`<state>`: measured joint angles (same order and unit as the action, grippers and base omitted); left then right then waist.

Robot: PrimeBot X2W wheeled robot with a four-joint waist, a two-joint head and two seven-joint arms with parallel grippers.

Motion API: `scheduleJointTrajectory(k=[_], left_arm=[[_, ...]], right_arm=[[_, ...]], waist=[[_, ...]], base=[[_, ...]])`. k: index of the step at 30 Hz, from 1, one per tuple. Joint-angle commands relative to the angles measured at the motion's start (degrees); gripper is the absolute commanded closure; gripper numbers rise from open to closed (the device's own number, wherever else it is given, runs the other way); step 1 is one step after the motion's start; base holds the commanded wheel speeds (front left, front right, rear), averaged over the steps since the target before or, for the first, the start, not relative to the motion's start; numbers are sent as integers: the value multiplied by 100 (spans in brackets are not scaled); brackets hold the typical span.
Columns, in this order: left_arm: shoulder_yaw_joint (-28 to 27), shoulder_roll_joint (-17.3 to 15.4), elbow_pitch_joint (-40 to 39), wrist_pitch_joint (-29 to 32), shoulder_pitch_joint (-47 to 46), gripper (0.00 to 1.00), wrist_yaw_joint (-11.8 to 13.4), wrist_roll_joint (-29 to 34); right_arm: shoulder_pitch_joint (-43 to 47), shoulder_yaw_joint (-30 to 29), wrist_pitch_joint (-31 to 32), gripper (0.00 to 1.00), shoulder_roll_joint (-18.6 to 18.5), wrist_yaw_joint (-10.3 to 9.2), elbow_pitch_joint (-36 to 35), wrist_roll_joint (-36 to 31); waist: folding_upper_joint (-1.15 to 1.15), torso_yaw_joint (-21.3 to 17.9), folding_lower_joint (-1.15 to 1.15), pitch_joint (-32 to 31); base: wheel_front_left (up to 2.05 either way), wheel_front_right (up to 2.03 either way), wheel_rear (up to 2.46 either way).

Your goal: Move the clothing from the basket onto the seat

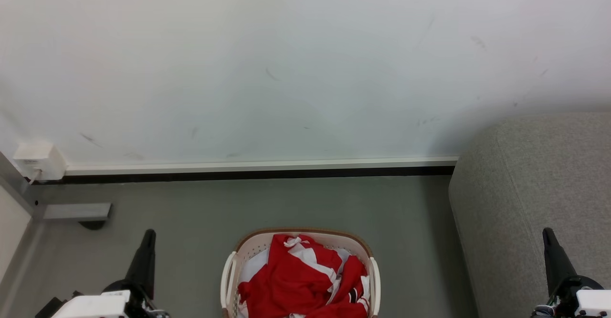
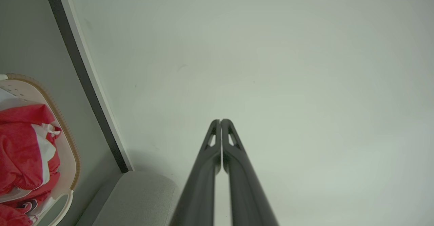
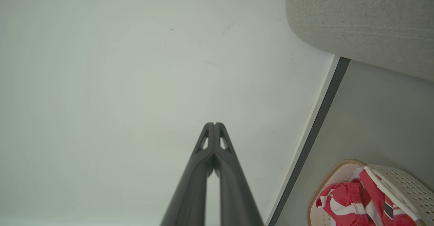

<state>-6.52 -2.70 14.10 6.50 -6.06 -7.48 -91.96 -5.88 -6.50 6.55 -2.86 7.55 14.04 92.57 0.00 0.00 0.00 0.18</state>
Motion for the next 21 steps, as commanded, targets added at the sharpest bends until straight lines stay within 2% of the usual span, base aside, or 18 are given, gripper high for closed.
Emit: scheduleJointTrajectory(k=[1, 21], left_arm=[[-7, -41, -18, 22, -48, 100, -12, -87], [-7, -41, -18, 22, -48, 100, -12, -87]], right_arm=[[-74, -15, 8, 100, -6, -14, -16, -37], [-74, -15, 8, 100, -6, -14, -16, -37]], waist=[[0, 0, 0, 0], [0, 0, 0, 0]], base=[[0, 0, 0], [0, 0, 0]])
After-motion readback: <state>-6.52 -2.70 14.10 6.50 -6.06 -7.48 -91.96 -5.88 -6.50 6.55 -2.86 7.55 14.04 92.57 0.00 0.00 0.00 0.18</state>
